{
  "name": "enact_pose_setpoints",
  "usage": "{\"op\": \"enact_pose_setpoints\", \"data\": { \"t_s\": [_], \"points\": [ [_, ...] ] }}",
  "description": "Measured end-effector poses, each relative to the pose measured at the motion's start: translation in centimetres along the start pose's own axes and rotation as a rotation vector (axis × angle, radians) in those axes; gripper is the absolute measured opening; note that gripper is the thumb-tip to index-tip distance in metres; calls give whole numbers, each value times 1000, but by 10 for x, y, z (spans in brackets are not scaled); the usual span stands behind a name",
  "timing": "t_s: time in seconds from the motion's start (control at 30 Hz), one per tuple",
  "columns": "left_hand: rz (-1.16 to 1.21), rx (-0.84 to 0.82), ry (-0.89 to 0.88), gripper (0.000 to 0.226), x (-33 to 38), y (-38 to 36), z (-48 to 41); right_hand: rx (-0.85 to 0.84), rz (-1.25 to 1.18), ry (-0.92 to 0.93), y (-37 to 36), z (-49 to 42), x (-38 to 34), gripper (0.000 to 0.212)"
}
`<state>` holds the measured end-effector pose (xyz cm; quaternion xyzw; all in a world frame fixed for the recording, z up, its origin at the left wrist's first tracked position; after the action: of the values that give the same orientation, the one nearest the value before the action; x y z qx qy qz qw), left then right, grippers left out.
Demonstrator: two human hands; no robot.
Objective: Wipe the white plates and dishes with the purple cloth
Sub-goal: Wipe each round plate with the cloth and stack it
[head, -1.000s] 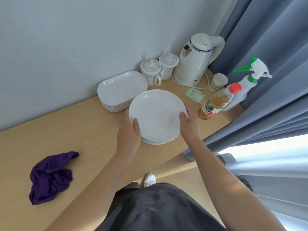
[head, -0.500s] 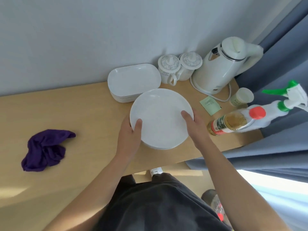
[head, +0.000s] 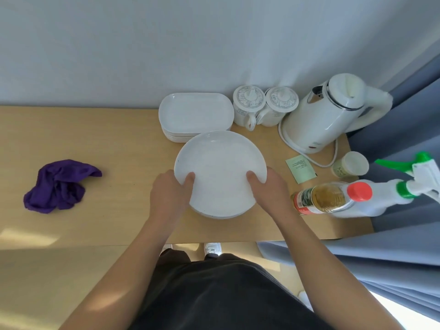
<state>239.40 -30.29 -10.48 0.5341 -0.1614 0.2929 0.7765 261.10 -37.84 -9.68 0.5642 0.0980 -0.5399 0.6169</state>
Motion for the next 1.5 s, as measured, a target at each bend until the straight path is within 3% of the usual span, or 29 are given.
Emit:
{"op": "enact_pose_setpoints", "data": {
  "t_s": [0.33,1.07,1.5],
  "points": [
    [148,12,131,43,2,-9,-3,4,-6,9,3,-4,-6,28],
    [121,82,45,31,10,0,14,70,-36,5,4,6,-16,21],
    [166,63,160,33,20,-1,15,126,-86,-57,-1,9,-30,28]
  ]
}}
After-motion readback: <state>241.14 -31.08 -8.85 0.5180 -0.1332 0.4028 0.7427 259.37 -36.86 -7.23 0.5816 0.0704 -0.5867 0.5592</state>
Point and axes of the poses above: each hand's wrist, its own z-axis away from the middle knuckle, its own y-axis out of the back of the hand, x = y × z, the point moved 1 cm from there along -z, towards the middle knuckle, and after that the axes turned 5 degrees about y, right-handed, at the moved point
